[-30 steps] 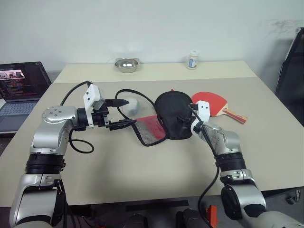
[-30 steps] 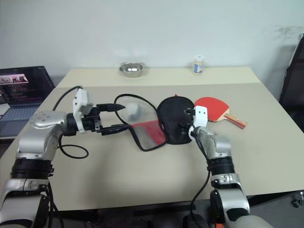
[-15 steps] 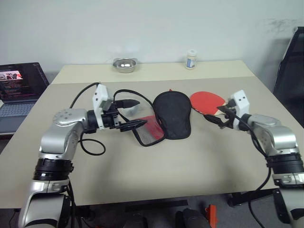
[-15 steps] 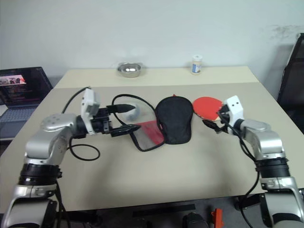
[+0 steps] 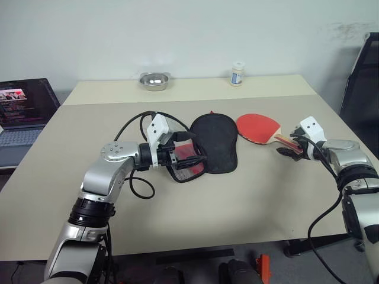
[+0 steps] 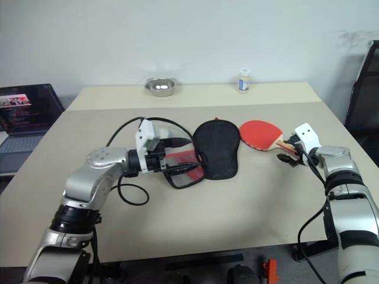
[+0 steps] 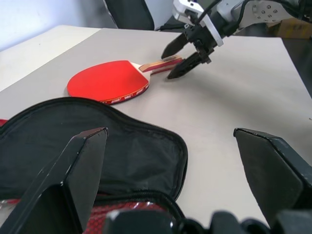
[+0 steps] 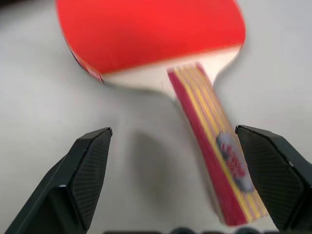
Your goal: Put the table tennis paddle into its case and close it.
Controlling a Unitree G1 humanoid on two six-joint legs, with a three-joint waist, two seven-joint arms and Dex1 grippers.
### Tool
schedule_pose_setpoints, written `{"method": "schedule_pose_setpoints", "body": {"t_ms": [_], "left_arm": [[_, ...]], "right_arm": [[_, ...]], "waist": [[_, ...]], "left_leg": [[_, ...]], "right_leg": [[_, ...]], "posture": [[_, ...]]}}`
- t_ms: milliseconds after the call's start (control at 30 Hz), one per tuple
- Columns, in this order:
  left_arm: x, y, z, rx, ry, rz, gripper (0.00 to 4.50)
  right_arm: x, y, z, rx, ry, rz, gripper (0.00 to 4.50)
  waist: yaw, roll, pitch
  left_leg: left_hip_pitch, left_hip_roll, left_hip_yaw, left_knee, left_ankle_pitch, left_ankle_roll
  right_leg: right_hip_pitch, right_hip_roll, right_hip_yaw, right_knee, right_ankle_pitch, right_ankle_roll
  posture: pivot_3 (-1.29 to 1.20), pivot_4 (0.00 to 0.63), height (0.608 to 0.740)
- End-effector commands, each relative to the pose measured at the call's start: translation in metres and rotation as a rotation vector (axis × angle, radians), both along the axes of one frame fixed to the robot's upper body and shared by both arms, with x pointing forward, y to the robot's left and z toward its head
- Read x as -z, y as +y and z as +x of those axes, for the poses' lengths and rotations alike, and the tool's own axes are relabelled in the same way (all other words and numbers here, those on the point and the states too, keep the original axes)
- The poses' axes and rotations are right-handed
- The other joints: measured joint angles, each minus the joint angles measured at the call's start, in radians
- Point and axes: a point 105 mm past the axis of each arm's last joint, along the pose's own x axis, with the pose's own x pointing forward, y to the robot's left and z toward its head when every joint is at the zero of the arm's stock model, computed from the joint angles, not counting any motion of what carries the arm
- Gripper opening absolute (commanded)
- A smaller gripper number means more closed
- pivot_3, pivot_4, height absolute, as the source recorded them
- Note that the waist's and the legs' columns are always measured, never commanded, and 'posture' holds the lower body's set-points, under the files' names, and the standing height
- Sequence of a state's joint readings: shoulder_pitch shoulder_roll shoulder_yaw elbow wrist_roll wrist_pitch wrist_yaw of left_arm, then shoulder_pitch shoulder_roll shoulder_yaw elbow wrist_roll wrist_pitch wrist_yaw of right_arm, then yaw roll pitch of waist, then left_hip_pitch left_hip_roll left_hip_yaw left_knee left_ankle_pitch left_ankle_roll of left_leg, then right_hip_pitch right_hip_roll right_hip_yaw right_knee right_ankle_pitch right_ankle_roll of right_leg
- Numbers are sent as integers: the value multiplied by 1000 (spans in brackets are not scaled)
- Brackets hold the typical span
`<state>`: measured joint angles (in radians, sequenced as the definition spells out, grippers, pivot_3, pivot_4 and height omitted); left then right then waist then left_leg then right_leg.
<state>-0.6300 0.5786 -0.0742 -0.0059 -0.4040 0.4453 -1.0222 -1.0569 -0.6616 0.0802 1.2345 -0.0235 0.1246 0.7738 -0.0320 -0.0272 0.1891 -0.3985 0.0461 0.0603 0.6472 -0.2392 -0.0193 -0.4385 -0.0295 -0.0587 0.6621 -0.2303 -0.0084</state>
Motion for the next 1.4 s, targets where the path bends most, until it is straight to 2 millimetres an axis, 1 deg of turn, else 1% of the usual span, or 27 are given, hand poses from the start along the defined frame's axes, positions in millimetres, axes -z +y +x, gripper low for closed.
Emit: {"method": "schedule_pose_setpoints", "body": {"t_ms": [33,200,333,367,467,533,600,733,800,833,867,967,1067,1100,1167,1400], "left_arm": [[-12,14,-3,-29,-67,15,4500],[-13,27,-1,-71,-75,34,4500],[-15,34,-1,-84,-82,46,4500],[-16,35,-1,-86,-84,48,4500],[-20,38,0,-93,-95,54,4500],[-22,39,0,-95,-99,53,4500],[-23,40,1,-99,-103,51,4500],[-24,40,2,-100,-108,48,4500],[-24,40,2,-99,-111,46,4500],[-25,39,2,-97,-112,47,4500],[-25,39,2,-97,-113,47,4500],[-26,39,3,-96,-117,48,4500],[-27,39,3,-97,-121,49,4500],[-28,39,3,-99,-122,49,4500],[-28,40,3,-103,-123,51,4500],[-30,43,1,-111,-126,53,4500]], "right_arm": [[-4,-7,4,68,-27,2,4465],[-1,-13,6,123,-28,-53,4465],[-2,-14,8,179,-38,-16,4465],[-3,-15,9,193,-44,-2,4299],[-5,-16,9,210,-48,20,3582],[-4,-16,8,202,-35,13,2896],[-2,-17,7,194,-25,1,2103],[-3,-19,6,193,-19,-2,962],[1,-18,4,166,4,-17,446],[3,-17,2,146,20,-32,93],[5,-17,1,133,29,-57,41],[3,-25,2,141,-4,-172,41],[-2,-31,3,170,-31,-200,41],[-3,-34,3,187,-40,-208,205],[-5,-40,2,211,-45,-234,630],[-1,-51,-4,229,-1,-254,2977]], "waist": [[0,0,0],[1,0,0],[1,0,0],[1,0,0],[1,0,0],[0,0,0],[-1,0,0],[1,-1,0],[2,-1,-1],[2,-2,-1],[2,-2,-2],[2,-3,-2],[2,-3,-2],[2,-3,-2],[2,-3,-2],[8,-4,-2]], "left_leg": [[0,0,0,0,0,0],[0,0,0,0,1,-2],[0,0,0,0,1,-2],[0,0,0,0,1,-2],[0,0,0,0,2,-4],[0,0,0,0,2,-4],[0,0,0,-1,2,-4],[2,0,0,0,3,-4],[2,0,0,1,3,-5],[3,0,-1,1,3,-5],[3,0,-1,1,3,-4],[4,0,-1,1,3,-4],[4,0,-1,1,3,-5],[4,0,-1,1,3,-5],[4,0,-1,1,3,-5],[4,0,-2,1,3,-5]], "right_leg": [[0,0,0,0,0,0],[0,0,0,0,0,0],[0,0,0,1,0,0],[0,0,0,1,0,0],[0,-1,0,1,0,0],[0,0,0,1,0,0],[0,0,0,1,0,0],[2,0,-1,1,0,0],[3,0,-1,1,0,0],[4,0,-1,1,0,0],[5,0,-1,1,0,0],[5,0,-1,1,0,0],[5,0,-1,1,0,0],[5,0,-1,1,0,0],[5,-1,0,1,0,0],[7,-3,-1,0,0,0]], "posture": [[0,150,740],[0,150,740],[0,150,740],[0,150,740],[0,150,740],[0,150,740],[0,150,740],[0,150,740],[0,150,740],[0,150,740],[0,150,740],[0,150,740],[0,150,740],[0,150,740],[0,150,740],[0,150,740]]}}
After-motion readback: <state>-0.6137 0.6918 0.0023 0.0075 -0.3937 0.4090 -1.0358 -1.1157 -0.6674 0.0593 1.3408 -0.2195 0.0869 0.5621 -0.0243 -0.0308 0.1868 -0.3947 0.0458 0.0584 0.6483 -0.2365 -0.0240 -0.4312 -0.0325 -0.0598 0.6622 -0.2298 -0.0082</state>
